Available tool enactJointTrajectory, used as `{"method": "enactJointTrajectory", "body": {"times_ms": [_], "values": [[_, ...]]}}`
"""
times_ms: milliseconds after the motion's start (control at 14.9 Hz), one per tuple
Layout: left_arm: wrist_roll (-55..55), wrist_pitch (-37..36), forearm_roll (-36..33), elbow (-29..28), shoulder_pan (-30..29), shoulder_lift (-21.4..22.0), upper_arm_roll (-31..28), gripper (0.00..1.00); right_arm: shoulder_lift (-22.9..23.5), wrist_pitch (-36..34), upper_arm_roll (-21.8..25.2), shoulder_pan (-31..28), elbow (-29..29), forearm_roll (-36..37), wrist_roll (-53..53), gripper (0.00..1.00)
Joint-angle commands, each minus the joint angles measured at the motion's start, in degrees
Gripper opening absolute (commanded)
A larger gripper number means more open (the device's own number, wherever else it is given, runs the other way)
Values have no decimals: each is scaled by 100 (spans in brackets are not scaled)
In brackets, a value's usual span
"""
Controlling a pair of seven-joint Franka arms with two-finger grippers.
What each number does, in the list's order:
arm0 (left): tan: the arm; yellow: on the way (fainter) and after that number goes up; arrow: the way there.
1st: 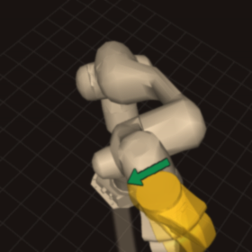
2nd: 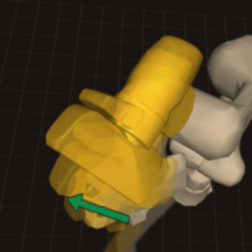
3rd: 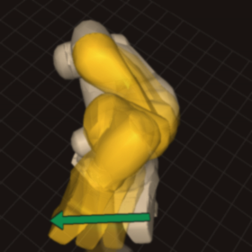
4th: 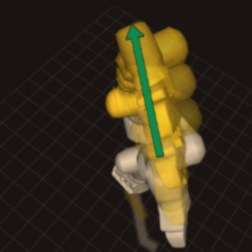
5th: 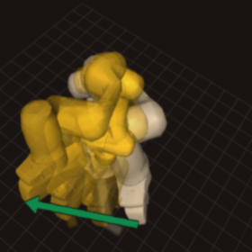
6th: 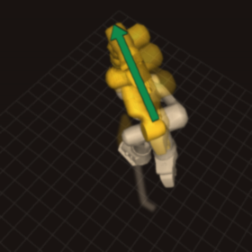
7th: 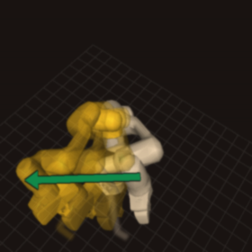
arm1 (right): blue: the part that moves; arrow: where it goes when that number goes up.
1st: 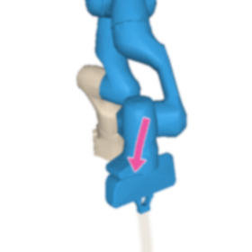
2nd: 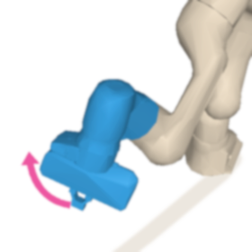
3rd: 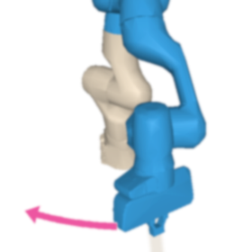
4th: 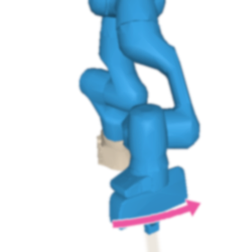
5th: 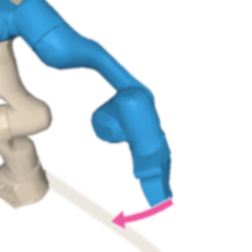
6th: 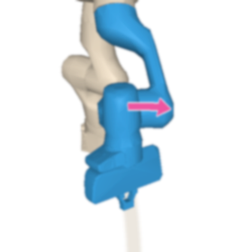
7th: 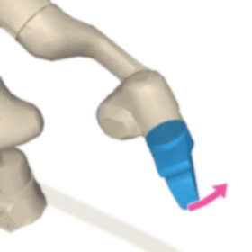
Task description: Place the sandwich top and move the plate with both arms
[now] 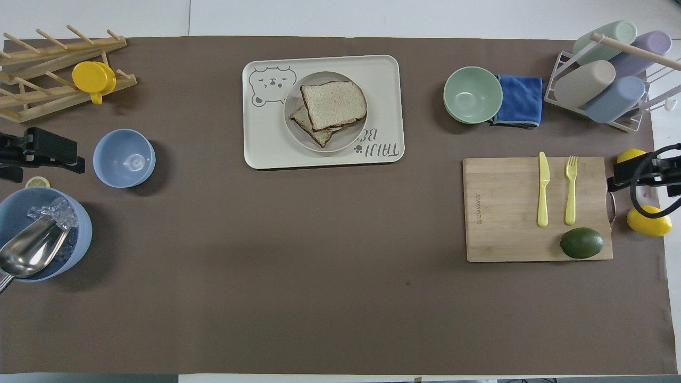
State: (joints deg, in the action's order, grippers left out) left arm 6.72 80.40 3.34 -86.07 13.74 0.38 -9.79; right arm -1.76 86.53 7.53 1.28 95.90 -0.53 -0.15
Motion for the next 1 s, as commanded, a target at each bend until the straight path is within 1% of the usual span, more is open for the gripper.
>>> {"method": "enactJointTrajectory", "body": {"times_ms": [0, 134, 268, 335, 469, 670, 737, 938], "values": [[-110, -252, -149, -305, 6, 453, 30, 100, -114, 4, -15, -31, 95, -52, 156, 100], [-110, -306, -158, -410, -12, 638, 38, 100, -114, 4, -15, -22, 95, -52, 156, 100], [-101, -210, -158, -489, -73, 622, 143, 100, -105, 4, -15, -31, 95, -52, 156, 100], [-110, -122, -149, -490, -273, 595, 274, 100, -105, 4, -15, -22, 95, -52, 156, 100], [-162, 132, -149, -490, -687, 490, 687, 100, -105, 4, -23, -22, 95, -52, 147, 100], [-189, 334, -149, -481, -785, 166, 759, 100, -105, 4, -23, -22, 95, -52, 147, 100], [-189, 449, -149, -524, -768, 156, 750, 100, -105, 4, -23, -22, 95, -52, 147, 100], [-233, 967, -149, -1112, -733, 445, 733, 100, -105, 4, -23, -22, 95, -52, 147, 100]]}}
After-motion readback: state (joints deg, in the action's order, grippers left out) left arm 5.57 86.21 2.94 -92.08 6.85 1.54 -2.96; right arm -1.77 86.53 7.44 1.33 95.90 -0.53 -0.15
